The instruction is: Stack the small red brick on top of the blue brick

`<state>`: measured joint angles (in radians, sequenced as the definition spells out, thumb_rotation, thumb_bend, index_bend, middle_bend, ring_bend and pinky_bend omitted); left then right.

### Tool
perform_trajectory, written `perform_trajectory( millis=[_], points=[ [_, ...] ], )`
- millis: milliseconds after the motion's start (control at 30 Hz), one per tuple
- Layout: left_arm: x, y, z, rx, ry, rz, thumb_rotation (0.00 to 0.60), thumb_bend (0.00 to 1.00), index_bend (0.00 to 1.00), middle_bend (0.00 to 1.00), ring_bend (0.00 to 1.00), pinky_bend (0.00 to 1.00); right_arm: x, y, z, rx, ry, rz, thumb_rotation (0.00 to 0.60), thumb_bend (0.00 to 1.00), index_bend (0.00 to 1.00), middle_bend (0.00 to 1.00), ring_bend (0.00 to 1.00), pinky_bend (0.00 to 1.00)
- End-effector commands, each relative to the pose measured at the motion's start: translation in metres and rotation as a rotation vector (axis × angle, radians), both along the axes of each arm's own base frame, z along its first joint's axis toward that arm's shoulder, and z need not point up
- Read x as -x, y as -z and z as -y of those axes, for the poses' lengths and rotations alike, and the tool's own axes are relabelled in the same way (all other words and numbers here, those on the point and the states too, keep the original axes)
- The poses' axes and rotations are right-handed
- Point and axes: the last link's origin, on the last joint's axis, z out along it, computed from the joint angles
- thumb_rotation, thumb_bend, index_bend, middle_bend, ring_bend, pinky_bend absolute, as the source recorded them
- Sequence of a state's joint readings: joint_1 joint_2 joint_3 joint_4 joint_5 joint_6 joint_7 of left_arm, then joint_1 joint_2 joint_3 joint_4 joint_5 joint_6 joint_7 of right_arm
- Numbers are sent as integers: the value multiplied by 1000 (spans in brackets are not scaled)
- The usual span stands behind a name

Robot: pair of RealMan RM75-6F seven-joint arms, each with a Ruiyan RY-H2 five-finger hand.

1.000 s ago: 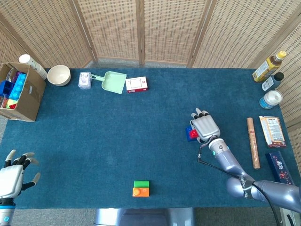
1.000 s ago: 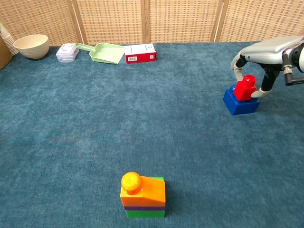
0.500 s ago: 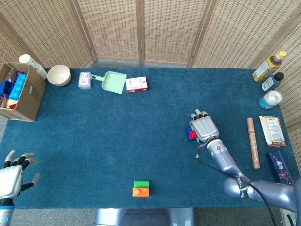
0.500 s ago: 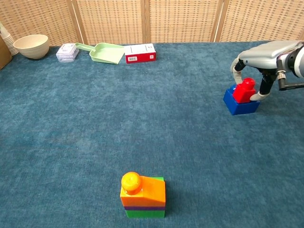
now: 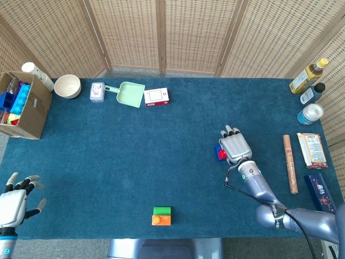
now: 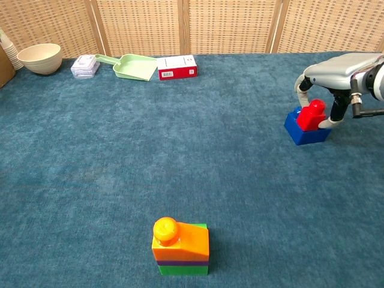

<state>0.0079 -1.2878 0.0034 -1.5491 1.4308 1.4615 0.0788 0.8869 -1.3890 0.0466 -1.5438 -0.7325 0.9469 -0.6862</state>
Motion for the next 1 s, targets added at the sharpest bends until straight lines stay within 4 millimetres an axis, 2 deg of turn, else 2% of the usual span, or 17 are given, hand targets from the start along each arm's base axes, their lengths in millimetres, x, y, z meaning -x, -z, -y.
perform_trajectory(
  millis=[33, 133, 367, 600, 800, 1000],
  points=[
    [0, 0, 0, 0, -1, 0, 600, 375, 432, 271, 318, 66, 0, 0, 0, -2, 1, 2, 600, 245, 553, 183, 39, 174],
    [0, 0, 0, 0, -2, 0, 600, 375, 432, 271, 318, 65, -1, 0, 0, -5, 2, 2, 600, 245, 486, 180, 38, 175],
    [0, 0, 0, 0, 1, 1, 600, 376, 432, 272, 318, 65, -3, -3, -1, -9, 3, 3, 600, 247, 405, 178, 35, 174],
    [0, 0, 1, -2, 0, 1, 600, 376, 432, 271, 318, 65, -4, -5, -2, -7, 6, 3, 600, 247, 358, 176, 30, 175],
    [-1, -2, 0, -9, 10, 5, 600, 376, 431, 271, 318, 65, -9, -14, -5, 4, 8, 41, 600, 247, 303, 170, 27, 175],
    [-3, -3, 3, -13, 14, 8, 600, 376, 432, 271, 318, 65, -12, -26, -7, 17, 7, 63, 600, 248, 290, 167, 37, 175]
  ],
)
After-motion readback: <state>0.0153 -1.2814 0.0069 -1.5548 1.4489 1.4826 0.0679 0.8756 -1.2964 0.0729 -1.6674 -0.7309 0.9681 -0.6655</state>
